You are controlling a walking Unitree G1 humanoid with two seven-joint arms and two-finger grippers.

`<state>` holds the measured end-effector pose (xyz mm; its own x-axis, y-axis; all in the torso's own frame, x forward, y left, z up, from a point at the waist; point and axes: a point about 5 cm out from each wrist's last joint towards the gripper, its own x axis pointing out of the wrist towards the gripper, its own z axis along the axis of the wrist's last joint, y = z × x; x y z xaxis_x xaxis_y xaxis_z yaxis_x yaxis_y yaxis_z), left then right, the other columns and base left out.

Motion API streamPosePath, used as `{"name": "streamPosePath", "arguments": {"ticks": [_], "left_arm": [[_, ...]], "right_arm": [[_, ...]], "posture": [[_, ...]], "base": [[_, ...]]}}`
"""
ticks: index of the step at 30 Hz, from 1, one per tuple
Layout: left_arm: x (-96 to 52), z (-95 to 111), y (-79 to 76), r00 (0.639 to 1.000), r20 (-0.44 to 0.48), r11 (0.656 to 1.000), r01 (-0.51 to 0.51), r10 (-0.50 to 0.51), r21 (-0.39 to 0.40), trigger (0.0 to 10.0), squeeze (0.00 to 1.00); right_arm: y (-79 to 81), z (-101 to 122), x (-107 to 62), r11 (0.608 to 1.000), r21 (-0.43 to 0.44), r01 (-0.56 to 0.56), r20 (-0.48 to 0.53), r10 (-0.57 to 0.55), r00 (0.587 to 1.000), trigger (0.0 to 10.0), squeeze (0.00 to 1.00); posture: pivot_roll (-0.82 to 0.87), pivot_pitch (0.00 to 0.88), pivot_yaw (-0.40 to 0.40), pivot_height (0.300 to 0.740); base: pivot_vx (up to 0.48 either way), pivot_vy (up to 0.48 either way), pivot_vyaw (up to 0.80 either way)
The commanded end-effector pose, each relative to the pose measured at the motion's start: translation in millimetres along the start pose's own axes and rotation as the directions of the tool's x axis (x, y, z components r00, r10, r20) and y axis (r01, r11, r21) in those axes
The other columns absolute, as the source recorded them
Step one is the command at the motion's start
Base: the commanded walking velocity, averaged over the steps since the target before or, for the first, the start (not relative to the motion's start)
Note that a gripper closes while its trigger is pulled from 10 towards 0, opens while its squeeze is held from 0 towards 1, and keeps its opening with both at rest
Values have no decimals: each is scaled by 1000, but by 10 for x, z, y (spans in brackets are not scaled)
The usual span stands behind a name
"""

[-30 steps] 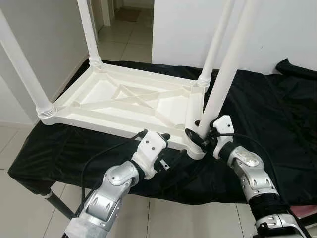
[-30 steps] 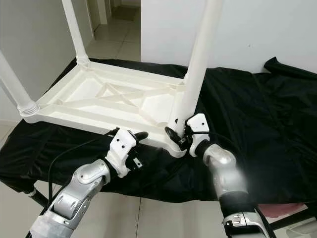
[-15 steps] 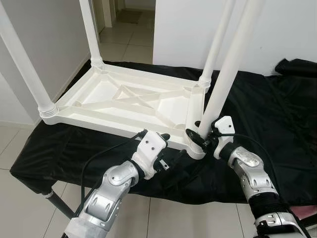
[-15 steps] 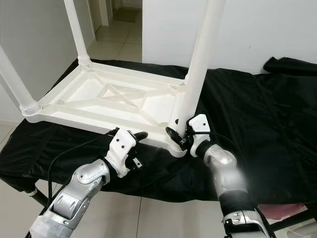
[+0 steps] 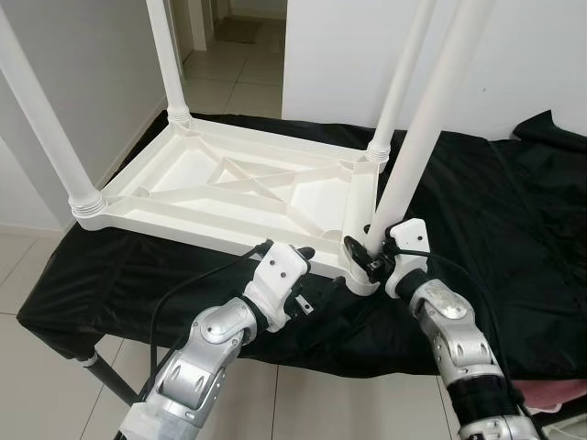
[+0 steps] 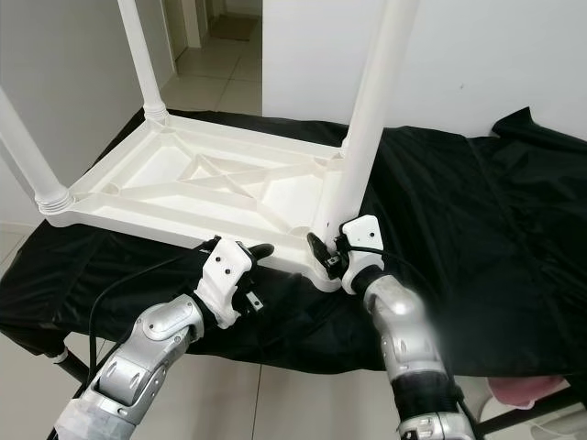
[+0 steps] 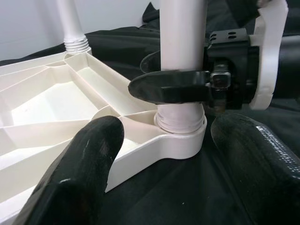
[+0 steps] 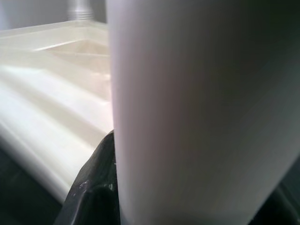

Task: Building children table

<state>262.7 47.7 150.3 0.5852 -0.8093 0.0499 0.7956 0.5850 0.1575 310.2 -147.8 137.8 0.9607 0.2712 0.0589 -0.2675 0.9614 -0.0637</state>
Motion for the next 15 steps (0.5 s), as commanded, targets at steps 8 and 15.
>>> {"name": "streamPosePath", "arguments": {"ticks": [8,15], "left_arm": [[-7,-26,-35,1000,-13,1000,12,-13,-2,10000,0],[-13,-23,-40,1000,-14,1000,13,-13,0,10000,0]], "right_arm": [[79,-216,-111,885,85,458,-132,-445,886,10000,0],[212,-193,-90,860,109,498,-144,-482,864,10000,0]], "posture": [[30,14,-32,740],[39,8,-32,740]], "base": [[0,0,0],[0,0,0]]}}
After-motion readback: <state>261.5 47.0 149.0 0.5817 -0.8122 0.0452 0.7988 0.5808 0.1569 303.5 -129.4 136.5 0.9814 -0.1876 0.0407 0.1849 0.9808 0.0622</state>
